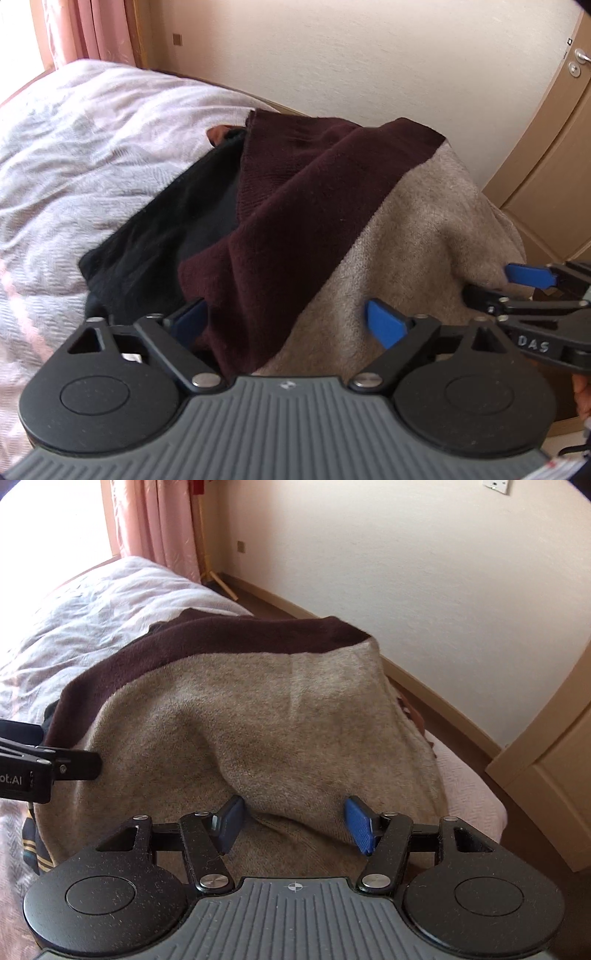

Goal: Fold large clothes
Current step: 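Reach both tools into the heap and close them on the maroon-grey sweater, then lift the sweater with both tools and lay it on the open bed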

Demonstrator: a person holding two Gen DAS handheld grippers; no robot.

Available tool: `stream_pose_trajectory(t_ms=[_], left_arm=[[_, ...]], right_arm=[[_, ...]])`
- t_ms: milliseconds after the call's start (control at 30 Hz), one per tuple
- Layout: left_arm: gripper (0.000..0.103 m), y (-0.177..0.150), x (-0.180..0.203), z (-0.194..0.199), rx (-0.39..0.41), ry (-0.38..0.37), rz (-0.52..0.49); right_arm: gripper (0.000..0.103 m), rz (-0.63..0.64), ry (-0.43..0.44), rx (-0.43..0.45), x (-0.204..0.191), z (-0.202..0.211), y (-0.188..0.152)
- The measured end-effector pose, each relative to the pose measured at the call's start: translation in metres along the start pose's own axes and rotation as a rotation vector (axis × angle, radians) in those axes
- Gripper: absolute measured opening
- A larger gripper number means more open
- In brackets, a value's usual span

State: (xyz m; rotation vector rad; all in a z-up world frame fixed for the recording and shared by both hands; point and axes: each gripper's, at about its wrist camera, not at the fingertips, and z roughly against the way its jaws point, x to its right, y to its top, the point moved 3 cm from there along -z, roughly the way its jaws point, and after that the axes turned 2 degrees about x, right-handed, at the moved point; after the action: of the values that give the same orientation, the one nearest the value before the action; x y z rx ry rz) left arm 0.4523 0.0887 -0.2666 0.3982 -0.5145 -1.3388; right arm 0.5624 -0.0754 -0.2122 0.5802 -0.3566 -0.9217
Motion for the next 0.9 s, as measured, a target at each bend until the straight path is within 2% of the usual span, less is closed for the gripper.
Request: stream_pose_trajectory(t_ms=[33, 67, 100, 133, 200, 267, 333, 533, 667, 800, 900], left_arm=[[0.081, 0.001, 0.000, -0.001, -0.001, -0.008, 0.005], [0.072, 0.001, 0.001, -0.001, 0.003, -0.020, 0.003], [0.064, 0.001, 0.003, 0.000, 0.008, -0.041, -0.007], [0.054, 0.002, 0.006, 0.001, 0.009, -0.054, -0.019], [0.040, 0.003, 0.010, 0.004, 0.020, -0.051, -0.047], [0.019, 0.003, 0.013, 0.011, 0.037, -0.052, -0.060], [0.007, 0.004, 0.012, 0.023, 0.064, -0.059, -0.055], [0.005, 0.007, 0.001, 0.089, 0.181, -0.093, -0.016], [0.005, 0.004, -0.007, 0.151, 0.283, -0.098, 0.003], [0.005, -0.009, -0.023, 0.222, 0.414, -0.056, 0.055], [0.005, -0.031, -0.040, 0.278, 0.495, -0.003, 0.103]], right_arm=[[0.036, -0.001, 0.008, 0.011, 0.000, -0.001, 0.000], [0.016, 0.006, 0.038, 0.022, -0.001, 0.000, 0.001], [0.013, 0.021, 0.051, 0.022, -0.004, 0.000, 0.003], [0.005, 0.043, 0.040, 0.025, -0.008, 0.001, 0.004], [0.004, 0.053, 0.039, 0.033, -0.011, 0.004, 0.006], [0.003, 0.012, 0.047, 0.059, -0.009, 0.014, 0.009], [0.003, -0.012, 0.063, 0.098, -0.010, 0.031, 0.014], [0.002, -0.041, 0.179, 0.259, -0.033, 0.102, 0.037], [0.002, -0.023, 0.311, 0.391, -0.064, 0.160, 0.054], [0.002, 0.009, 0.443, 0.482, -0.096, 0.212, 0.066], [0.002, 0.047, 0.562, 0.531, -0.123, 0.255, 0.063]])
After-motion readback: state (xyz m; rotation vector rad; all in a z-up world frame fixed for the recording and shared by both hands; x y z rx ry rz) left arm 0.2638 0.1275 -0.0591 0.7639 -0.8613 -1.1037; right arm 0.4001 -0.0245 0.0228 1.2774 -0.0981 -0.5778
